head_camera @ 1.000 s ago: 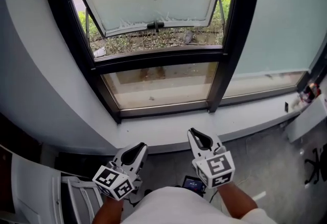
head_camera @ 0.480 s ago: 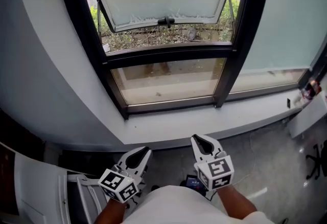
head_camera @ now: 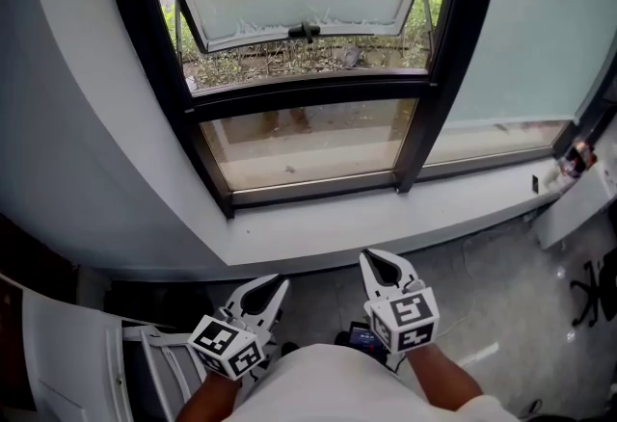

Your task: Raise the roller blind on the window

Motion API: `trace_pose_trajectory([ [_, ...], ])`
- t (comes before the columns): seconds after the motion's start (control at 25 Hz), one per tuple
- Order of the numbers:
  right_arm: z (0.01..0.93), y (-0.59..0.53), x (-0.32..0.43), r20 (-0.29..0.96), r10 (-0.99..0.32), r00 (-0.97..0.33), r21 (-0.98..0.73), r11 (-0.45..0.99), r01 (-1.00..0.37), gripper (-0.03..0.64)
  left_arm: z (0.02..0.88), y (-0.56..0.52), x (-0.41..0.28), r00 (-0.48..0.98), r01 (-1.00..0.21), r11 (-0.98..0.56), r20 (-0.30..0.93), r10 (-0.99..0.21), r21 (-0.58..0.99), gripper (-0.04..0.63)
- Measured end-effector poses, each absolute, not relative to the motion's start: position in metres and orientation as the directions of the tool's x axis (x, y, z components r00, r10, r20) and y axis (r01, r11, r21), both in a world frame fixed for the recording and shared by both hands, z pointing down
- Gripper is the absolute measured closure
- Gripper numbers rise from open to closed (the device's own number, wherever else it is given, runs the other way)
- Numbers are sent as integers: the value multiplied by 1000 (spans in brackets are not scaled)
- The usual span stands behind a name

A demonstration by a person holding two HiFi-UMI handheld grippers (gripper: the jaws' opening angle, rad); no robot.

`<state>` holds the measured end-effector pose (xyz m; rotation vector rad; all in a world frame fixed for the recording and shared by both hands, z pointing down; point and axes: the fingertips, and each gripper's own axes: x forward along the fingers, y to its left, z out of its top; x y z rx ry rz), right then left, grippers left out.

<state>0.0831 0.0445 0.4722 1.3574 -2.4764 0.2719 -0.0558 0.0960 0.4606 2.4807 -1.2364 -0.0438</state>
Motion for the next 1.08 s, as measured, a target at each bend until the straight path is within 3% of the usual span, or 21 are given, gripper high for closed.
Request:
trace_pose_trajectory([
  [0.8,468,44,84,368,-770,-521,10,563,-826,595,456,100,-41,640,-742,-569,124,-758,354,548],
  [1.08,453,16,85,313,-789,-529,49,569,-821,595,444,79,-38,631,-751,-582,82,-771,311,548],
])
